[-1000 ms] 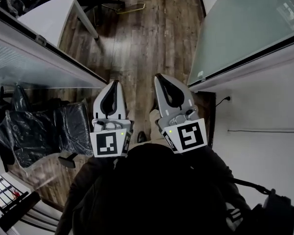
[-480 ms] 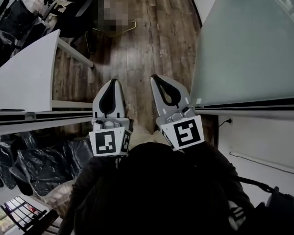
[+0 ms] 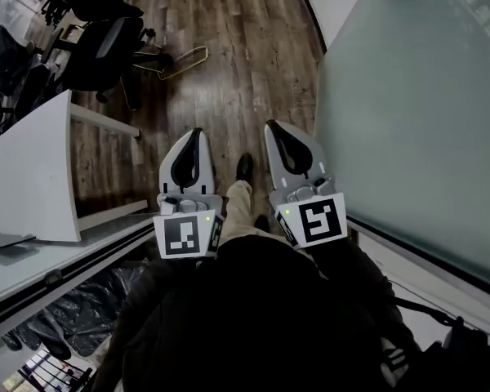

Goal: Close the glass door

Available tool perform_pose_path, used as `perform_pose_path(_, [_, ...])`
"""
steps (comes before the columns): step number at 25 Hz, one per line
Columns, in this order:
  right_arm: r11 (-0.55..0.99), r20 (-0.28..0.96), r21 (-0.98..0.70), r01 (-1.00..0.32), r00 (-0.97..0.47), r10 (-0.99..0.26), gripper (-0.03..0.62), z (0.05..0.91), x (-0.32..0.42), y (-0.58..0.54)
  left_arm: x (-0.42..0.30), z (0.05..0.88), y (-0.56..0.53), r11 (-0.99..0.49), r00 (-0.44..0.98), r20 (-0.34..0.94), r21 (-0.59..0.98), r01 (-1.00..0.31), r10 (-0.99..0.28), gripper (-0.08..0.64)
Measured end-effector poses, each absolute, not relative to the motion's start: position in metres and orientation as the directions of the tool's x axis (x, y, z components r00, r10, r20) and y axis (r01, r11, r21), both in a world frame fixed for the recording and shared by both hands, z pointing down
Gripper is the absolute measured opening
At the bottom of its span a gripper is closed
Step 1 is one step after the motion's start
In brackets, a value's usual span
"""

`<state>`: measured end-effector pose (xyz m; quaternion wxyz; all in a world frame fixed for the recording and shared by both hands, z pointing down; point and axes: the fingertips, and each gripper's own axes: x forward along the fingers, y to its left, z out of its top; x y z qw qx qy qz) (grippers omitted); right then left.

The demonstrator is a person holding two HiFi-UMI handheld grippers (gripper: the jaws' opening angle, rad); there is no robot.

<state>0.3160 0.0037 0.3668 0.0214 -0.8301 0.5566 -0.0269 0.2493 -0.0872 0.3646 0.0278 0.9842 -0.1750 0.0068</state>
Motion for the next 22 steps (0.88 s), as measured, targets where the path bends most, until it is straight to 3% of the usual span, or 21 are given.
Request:
perform_pose_path(12, [-0.490, 0.057, -0.053, -0.870, 0.487, -0.871, 0.001, 0.361, 0.495, -0.121, 0.443, 0.361, -0.208, -0.976, 0.980, 0.039, 0.082, -0.200, -0.197, -0.003])
perform_pose_path(22, [-0.615, 0.025, -0.009, -0.789, 0.614, -0.789, 0.001, 0.342, 0.597, -0.117, 0.554, 0.368, -0.198, -0.997, 0.997, 0.071, 0.075, -0.012, -0.007, -0.003])
